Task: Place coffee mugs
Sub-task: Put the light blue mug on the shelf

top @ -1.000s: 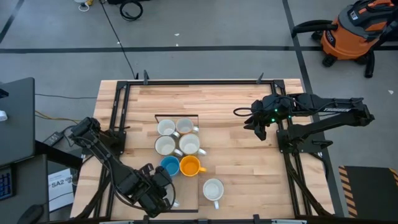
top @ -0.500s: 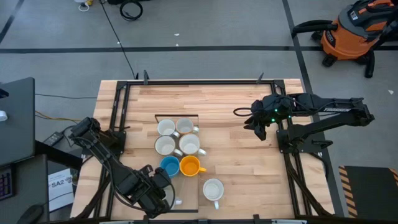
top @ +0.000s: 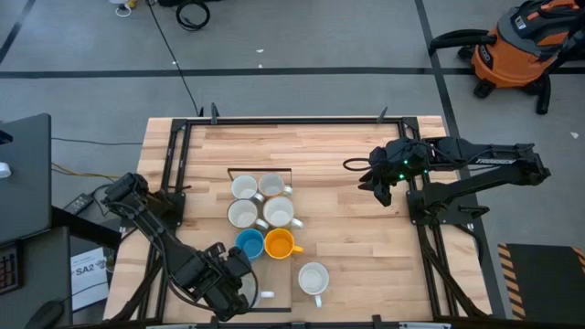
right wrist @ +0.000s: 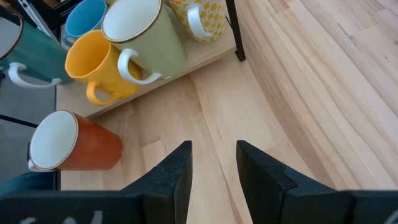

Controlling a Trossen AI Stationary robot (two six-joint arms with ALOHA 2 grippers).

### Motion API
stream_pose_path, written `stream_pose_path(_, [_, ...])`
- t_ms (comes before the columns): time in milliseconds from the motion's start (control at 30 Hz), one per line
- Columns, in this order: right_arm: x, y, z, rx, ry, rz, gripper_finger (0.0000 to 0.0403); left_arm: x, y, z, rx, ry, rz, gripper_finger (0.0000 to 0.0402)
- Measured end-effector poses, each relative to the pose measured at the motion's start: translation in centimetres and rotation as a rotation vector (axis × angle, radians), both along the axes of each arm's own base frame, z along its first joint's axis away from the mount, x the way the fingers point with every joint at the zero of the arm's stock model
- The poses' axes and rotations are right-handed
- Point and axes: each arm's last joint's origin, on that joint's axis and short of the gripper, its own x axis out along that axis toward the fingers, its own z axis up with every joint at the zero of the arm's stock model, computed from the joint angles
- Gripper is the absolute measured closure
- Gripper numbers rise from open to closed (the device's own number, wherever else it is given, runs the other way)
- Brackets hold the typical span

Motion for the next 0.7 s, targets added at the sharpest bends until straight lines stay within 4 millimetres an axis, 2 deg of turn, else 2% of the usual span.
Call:
stream_pose_path(100, [0.0,0.0,0.0,0.0,0.0,0.0,0.0273,0.0,0.0,0.0,-0.001,0.0,0.0,0.0365])
stream_pose_path(367, [0.0,0.0,0.0,0.0,0.0,0.0,0.0273,0.01,0.01,0.18,-0.002,-0.01,-0.014,0.0322])
stream_pose_path(700, [0.0,0.0,0.0,0.0,0.0,0.0,0.0273,-0.02,0.04,0.17,0.01,-0.007,-0.039,0.0294])
